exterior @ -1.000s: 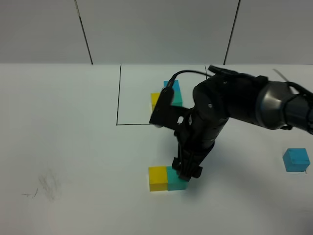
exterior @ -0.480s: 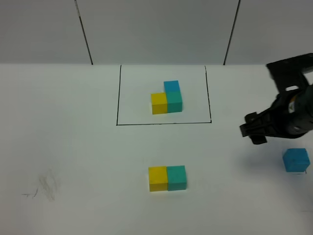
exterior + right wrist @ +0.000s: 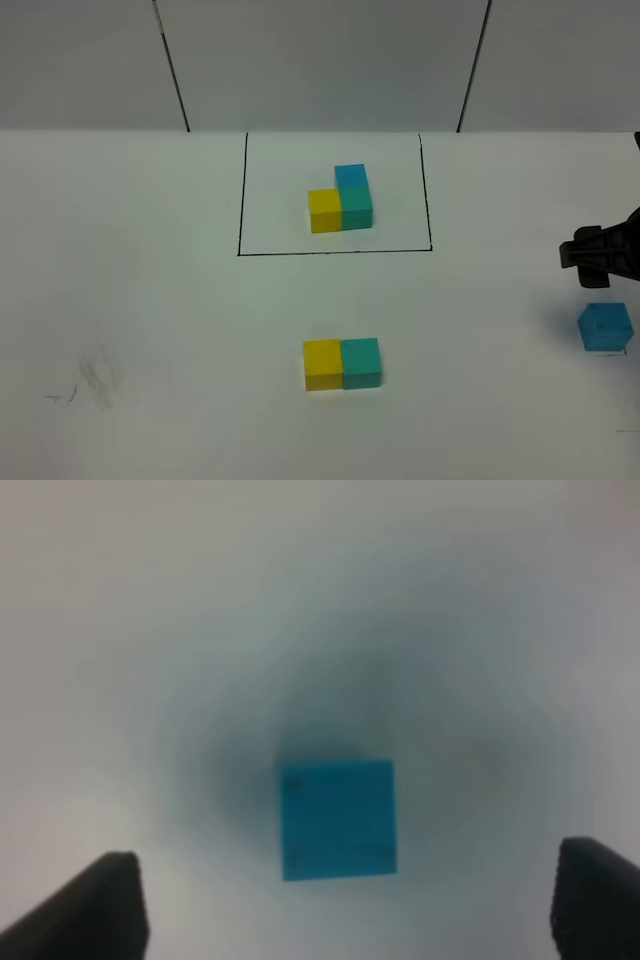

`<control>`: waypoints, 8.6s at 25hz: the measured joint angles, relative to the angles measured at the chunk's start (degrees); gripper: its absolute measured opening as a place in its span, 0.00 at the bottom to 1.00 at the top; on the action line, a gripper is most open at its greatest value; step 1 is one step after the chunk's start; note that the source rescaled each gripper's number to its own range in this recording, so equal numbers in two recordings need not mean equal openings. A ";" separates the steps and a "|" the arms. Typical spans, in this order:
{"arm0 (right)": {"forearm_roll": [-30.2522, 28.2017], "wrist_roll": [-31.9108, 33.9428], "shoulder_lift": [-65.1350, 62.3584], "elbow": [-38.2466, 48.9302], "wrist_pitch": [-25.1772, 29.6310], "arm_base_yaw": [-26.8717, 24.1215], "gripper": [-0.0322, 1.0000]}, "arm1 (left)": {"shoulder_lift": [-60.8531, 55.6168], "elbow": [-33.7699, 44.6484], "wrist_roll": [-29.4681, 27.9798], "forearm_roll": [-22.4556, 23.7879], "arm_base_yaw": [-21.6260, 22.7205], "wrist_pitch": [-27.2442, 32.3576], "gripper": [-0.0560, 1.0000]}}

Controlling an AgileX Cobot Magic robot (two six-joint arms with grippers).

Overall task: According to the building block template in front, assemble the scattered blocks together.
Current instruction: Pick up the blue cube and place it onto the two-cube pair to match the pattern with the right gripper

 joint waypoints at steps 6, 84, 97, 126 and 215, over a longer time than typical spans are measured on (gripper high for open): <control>-0.06 -0.45 5.34 0.00 -3.45 -0.75 0.83 | 0.00 0.00 0.00 0.00 0.00 0.00 0.33; 13.48 -6.20 11.01 -18.30 6.69 16.49 0.27 | 0.00 0.00 -0.08 0.00 0.00 0.00 0.33; 15.84 -0.20 14.44 -22.54 7.40 24.11 0.26 | 0.00 0.00 -0.08 0.00 0.00 0.00 0.33; 5.43 28.38 27.69 -37.10 18.62 32.76 0.26 | 0.00 0.00 0.01 0.00 0.00 0.00 0.33; 8.72 26.59 38.19 -35.31 14.69 32.76 0.26 | 0.00 0.00 -0.10 0.00 0.00 0.00 0.32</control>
